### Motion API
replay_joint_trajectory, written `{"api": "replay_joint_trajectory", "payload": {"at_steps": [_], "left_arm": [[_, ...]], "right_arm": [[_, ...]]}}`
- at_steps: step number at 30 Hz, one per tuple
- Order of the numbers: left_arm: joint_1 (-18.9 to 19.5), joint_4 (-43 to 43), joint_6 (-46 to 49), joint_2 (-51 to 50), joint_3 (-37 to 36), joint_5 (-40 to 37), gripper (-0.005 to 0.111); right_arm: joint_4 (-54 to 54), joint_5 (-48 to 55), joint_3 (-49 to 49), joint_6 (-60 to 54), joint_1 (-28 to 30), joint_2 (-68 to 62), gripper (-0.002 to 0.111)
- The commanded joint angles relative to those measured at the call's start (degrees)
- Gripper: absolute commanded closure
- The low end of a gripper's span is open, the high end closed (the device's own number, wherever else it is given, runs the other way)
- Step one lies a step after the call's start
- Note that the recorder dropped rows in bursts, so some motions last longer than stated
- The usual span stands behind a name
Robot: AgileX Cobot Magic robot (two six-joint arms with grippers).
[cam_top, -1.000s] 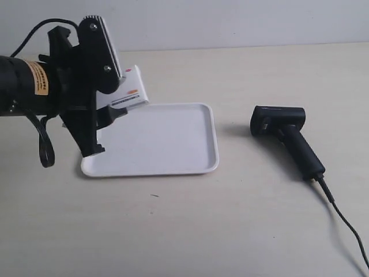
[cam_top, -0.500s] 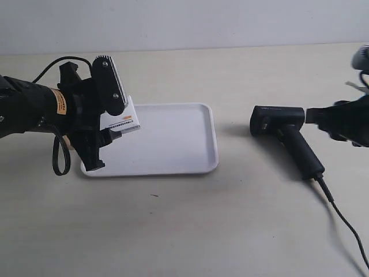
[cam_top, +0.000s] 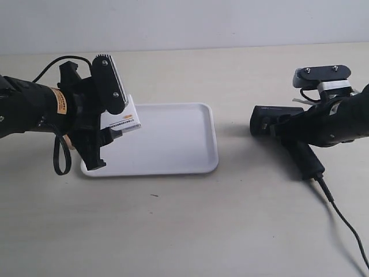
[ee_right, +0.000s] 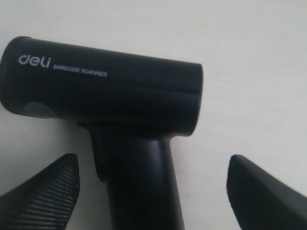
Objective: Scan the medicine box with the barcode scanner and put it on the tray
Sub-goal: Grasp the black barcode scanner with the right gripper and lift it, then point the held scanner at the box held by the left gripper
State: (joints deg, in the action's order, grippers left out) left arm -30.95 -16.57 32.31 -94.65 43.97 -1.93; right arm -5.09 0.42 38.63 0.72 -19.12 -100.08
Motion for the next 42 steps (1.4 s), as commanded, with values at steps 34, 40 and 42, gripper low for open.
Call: {"api": "replay_joint_trajectory", "payload": {"at_steps": [34, 40, 42], "left_arm": [[-6.17, -2.52, -1.09, 3.36, 0.22, -2.01, 0.107], [-6.25, -2.52, -1.09, 4.02, 0.22, -3.74, 0.107], [-6.42, -2.52, -1.09, 4.16, 0.22, -4.61, 0.107]], "right_arm": [[1.11, 11.82, 1.78, -17.28, -0.17, 10.67, 0.108], [1.08, 11.51, 1.78, -19.58, -2.76, 10.67, 0.108], [1.34, 10.99, 1.78, -20.94, -4.54, 10.67, 0.108]]}}
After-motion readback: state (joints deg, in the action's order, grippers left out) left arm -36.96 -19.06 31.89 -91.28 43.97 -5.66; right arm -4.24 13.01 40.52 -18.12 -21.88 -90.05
